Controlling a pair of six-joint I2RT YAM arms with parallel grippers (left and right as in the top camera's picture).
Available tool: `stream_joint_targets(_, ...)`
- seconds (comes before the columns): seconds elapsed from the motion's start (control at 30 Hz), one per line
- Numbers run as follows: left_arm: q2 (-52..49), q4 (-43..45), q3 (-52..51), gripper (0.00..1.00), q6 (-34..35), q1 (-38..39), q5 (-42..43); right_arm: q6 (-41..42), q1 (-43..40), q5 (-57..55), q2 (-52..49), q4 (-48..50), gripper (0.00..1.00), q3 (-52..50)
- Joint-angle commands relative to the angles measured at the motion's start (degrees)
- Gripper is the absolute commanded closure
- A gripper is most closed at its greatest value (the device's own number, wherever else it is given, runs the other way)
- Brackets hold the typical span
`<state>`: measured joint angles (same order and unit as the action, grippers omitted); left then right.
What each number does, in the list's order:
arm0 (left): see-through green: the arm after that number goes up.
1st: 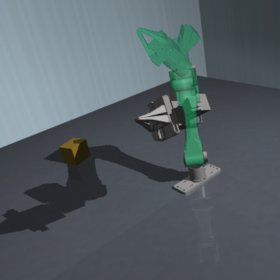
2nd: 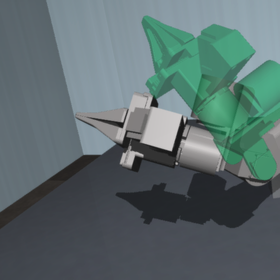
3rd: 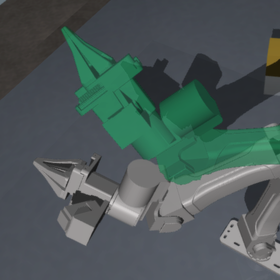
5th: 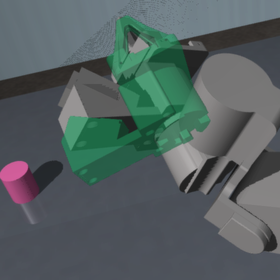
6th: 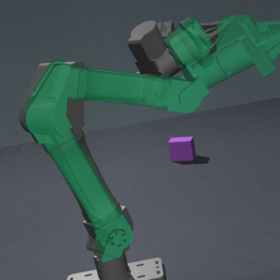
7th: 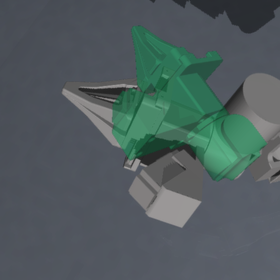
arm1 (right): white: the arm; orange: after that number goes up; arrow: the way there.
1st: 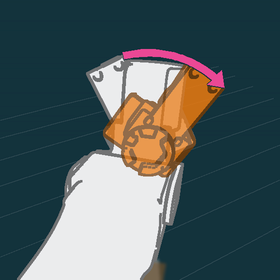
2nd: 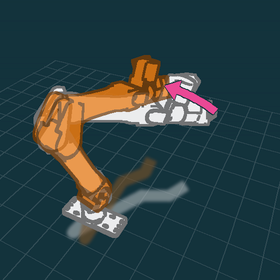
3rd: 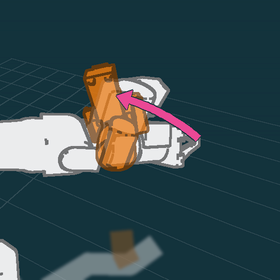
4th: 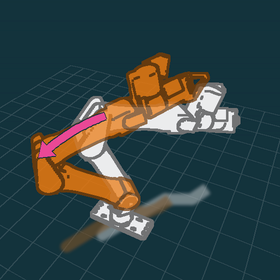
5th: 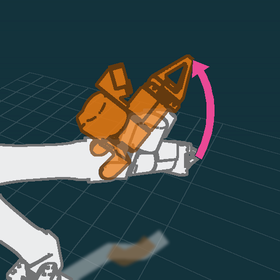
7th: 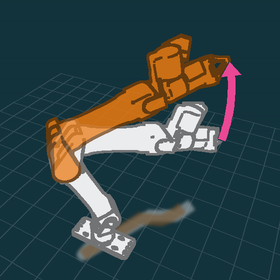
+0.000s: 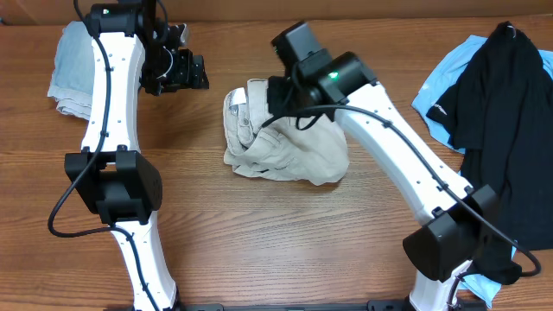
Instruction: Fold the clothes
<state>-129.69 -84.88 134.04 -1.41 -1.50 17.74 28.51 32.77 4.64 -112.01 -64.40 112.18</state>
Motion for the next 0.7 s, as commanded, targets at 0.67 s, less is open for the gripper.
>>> stream_joint_targets(0.67,-0.33,1.07,0.79,0.0,-0.07,0.44,-0.17,1.42,9.92,11.54,-18.38,15.1,0.61,-9.97)
